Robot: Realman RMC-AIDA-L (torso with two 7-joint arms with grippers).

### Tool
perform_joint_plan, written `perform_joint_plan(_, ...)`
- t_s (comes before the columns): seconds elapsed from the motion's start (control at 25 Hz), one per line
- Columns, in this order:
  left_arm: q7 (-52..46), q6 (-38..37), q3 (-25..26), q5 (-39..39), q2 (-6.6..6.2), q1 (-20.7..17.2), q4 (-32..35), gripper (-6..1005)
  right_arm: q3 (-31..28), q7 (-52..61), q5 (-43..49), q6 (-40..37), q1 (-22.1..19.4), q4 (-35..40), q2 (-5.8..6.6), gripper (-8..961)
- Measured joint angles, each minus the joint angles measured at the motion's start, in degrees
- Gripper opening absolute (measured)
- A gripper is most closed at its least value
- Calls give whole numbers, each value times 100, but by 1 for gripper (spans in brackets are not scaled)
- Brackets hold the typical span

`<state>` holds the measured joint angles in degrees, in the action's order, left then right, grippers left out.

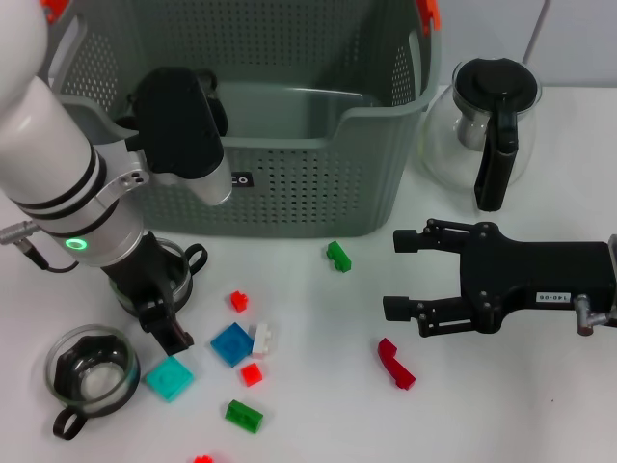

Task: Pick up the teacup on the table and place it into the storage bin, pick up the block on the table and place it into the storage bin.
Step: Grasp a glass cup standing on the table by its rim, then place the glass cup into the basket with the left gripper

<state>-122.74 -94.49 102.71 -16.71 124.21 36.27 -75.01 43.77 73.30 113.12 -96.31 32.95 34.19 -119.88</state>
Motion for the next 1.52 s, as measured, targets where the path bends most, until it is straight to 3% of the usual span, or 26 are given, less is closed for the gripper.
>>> perform_joint_plan(0.64,-327,615,-24,406,0,109,596,912,-1,0,0,-20,-7,-9,0,941)
perform_joint_plan(0.84,-432,710,27,442,4,141,656,731,-1,0,0,-20,-16,-18,0,941)
perform_joint_plan(1.28,-545,713,180,449,-1,274,816,486,0,0,0,-78,-34,-40,1,940)
perform_joint_plan(1.4,-514,594,184,414,-2,273,761,246,0,0,0,-81,-35,-76,13,940)
perform_joint_plan(1.52,-484,424,190,397,-2,241,585,133,0,0,0,-89,-35,-78,22,941)
